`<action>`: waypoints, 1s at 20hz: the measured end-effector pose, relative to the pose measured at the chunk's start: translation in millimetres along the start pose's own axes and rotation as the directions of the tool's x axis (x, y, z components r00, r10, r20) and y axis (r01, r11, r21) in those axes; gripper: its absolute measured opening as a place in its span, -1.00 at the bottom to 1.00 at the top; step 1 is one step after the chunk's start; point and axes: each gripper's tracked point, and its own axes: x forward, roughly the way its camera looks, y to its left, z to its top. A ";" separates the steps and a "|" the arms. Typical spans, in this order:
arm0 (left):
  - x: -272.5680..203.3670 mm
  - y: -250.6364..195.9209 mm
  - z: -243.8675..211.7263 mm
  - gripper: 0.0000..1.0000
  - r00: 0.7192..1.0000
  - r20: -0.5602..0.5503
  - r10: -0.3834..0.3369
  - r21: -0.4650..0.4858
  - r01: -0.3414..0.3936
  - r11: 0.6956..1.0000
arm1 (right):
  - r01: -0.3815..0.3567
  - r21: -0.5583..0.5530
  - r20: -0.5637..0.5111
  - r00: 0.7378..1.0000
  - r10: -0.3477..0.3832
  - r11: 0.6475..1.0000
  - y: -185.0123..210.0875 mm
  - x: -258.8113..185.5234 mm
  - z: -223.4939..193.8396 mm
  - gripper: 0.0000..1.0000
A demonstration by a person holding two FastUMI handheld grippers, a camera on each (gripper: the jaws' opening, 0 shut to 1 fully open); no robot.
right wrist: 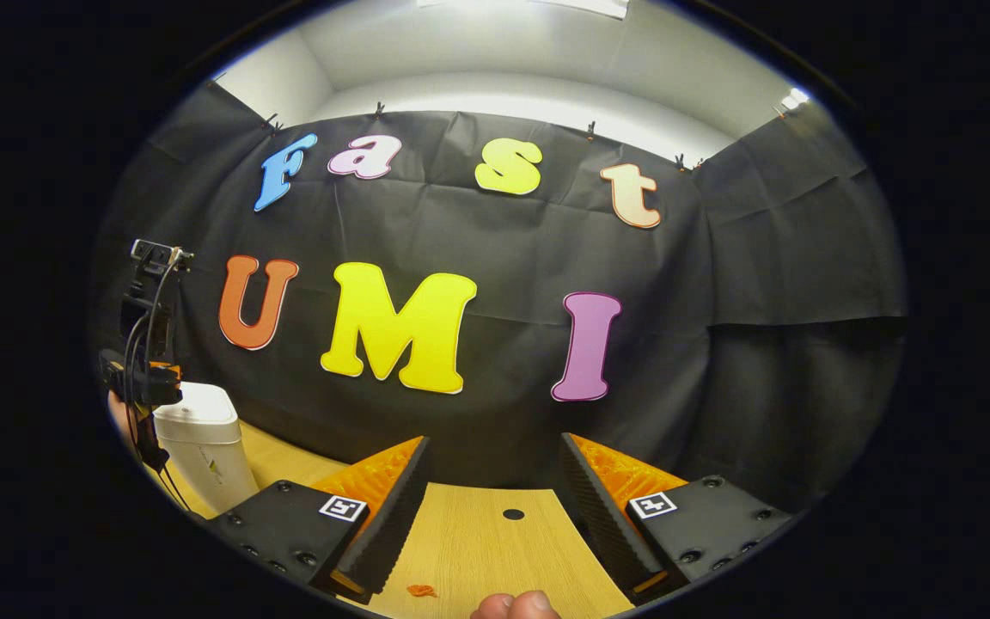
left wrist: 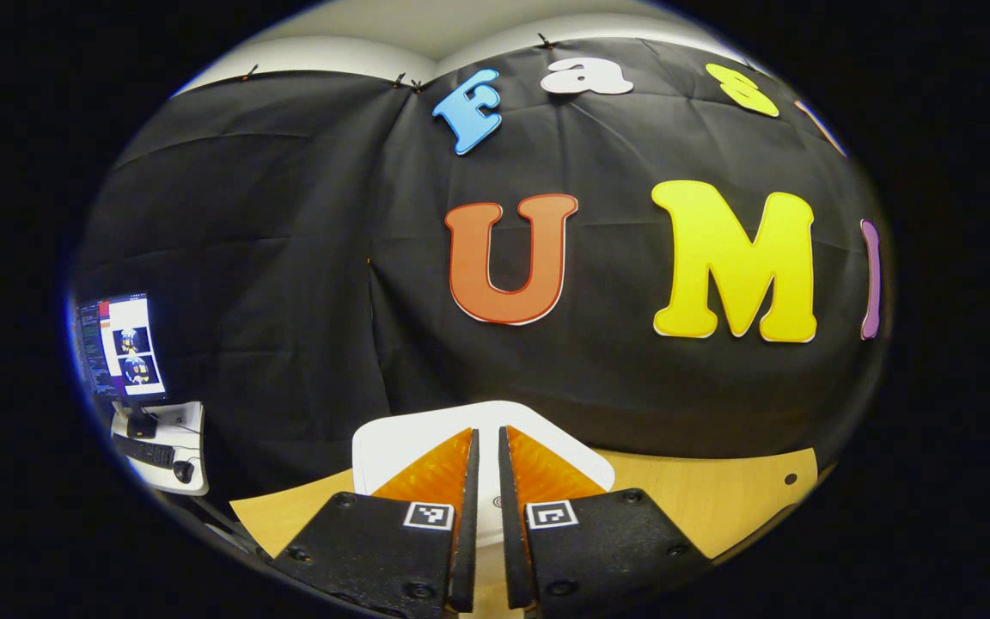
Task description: Press the lid of the desktop garbage bin to open it, pick up the crumpled paper on the desktop and throw it into the bin, then pick up the pop can on the desktop and drop it into the bin, and finally close the garbage bin lid.
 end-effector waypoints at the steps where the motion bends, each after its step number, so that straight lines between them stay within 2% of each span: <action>1: 3.2 -0.5 -4.8 -0.73 1.000 -0.016 0.003 -0.004 -0.003 1.000 | 0.001 -0.003 -0.001 1.000 -0.001 1.000 -0.4 0.0 0.2 0.89; 6: 13.1 -1.4 -29.1 -0.92 0.997 -0.079 0.008 -0.001 -0.008 1.000 | 0.010 -0.015 -0.012 1.000 -0.010 1.000 -0.7 0.3 -6.9 0.84; 9: 15.8 -5.8 -47.7 -0.94 0.991 -0.137 -0.005 -0.015 0.003 1.000 | 0.013 -0.017 -0.023 1.000 -0.014 1.000 -0.1 1.4 -10.3 0.87; 10: 16.7 -6.0 -43.8 -0.94 0.994 -0.113 -0.006 -0.002 0.005 1.000 | 0.014 -0.015 -0.023 1.000 -0.014 1.000 0.6 2.6 -11.1 0.88; 14: 17.1 -5.8 -52.1 -0.94 0.988 -0.154 0.005 0.029 -0.001 1.000 | 0.011 -0.003 -0.031 0.999 -0.012 1.000 5.7 3.8 -15.5 0.88; 15: 16.1 -6.5 -53.1 -0.84 0.986 -0.164 0.002 0.031 0.003 1.000 | 0.011 0.004 -0.034 0.999 -0.011 1.000 7.4 3.5 -16.5 0.88; 16: 16.7 -6.2 -52.3 -0.94 0.988 -0.157 -0.003 0.028 0.007 1.000 | 0.008 0.012 -0.039 0.999 -0.008 1.000 8.4 3.0 -19.0 0.88; 20: 14.1 -9.3 -36.8 -0.94 0.994 -0.107 -0.039 0.062 0.045 0.997 | 0.003 0.014 -0.035 0.999 -0.002 1.000 9.2 2.6 -18.9 0.89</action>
